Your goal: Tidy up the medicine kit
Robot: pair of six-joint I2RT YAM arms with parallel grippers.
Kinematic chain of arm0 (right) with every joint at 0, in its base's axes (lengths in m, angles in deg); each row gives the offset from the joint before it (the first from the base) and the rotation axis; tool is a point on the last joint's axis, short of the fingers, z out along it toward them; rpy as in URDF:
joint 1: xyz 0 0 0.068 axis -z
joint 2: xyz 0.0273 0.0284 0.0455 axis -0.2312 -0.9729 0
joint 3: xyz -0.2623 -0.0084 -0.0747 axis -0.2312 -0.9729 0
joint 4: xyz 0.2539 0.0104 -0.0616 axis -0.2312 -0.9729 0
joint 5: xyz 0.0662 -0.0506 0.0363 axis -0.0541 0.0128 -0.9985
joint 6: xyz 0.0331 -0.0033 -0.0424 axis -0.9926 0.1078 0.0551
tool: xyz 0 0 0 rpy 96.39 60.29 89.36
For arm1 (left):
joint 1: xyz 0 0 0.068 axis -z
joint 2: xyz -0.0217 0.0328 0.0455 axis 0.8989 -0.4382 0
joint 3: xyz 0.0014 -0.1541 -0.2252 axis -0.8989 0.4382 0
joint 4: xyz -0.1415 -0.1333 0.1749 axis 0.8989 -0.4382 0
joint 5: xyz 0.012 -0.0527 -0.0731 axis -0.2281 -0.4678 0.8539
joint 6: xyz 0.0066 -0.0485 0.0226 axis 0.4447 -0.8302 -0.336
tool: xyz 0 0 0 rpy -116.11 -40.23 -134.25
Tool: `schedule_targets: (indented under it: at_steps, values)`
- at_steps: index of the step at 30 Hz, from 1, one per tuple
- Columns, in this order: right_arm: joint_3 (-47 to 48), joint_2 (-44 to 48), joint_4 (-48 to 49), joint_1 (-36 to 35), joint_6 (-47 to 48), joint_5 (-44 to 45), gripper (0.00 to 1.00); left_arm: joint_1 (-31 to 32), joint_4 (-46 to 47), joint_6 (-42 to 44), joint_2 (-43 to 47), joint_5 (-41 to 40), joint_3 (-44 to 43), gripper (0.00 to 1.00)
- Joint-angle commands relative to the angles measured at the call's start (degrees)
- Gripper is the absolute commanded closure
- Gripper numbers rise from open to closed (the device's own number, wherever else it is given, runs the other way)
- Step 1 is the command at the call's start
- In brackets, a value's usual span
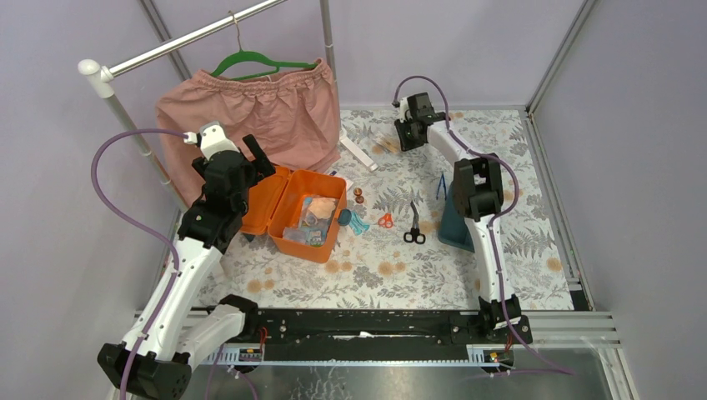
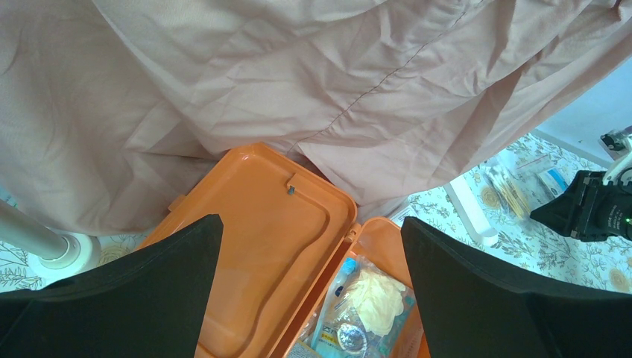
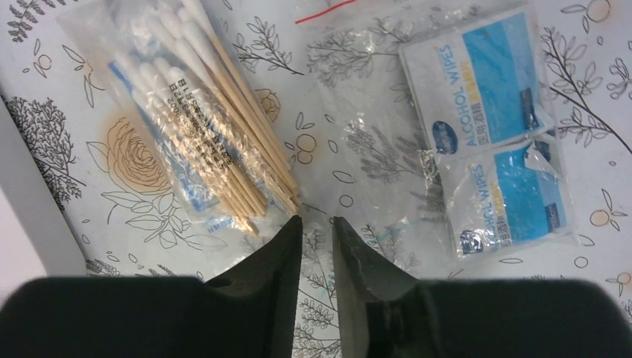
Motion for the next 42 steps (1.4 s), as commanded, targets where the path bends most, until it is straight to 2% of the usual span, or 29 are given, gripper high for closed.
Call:
schedule_targets:
  at_steps: [1, 8, 17, 24, 33, 42]
  values:
    - [-4.75, 1.81, -3.42, -0.16, -2.15, -1.86, 0.77, 0.04, 1.47, -0.15, 0.11, 0.41, 0.66, 0.01]
    - [-13.08, 8.0, 1.44, -0.16, -5.52, -2.31, 1.0, -0.01, 1.4, -0.14, 0.37, 0.47, 0.67, 0.01]
    - [-36.41, 26.45, 15.81, -0.14, -14.45, -7.15, 1.0, 0.01, 1.47, -0.21, 0.46, 0.59, 0.74, 0.01]
    - [-49.1, 38.29, 22.0, -0.43, -18.21, -8.5, 1.0, 0.05, 1.47, -0.23, 0.2, 0.84, 0.74, 0.01]
    - [-56.05, 48.56, 23.34, -1.09, -19.47, -11.42, 1.0, 0.0, 1.56, -0.23, -0.07, 0.96, 0.7, 0.01]
    - [-57.24, 56.26, 22.6, -2.38, -21.65, -13.67, 1.0, 0.0, 1.5, -0.32, -0.25, 1.17, 0.71, 0.01]
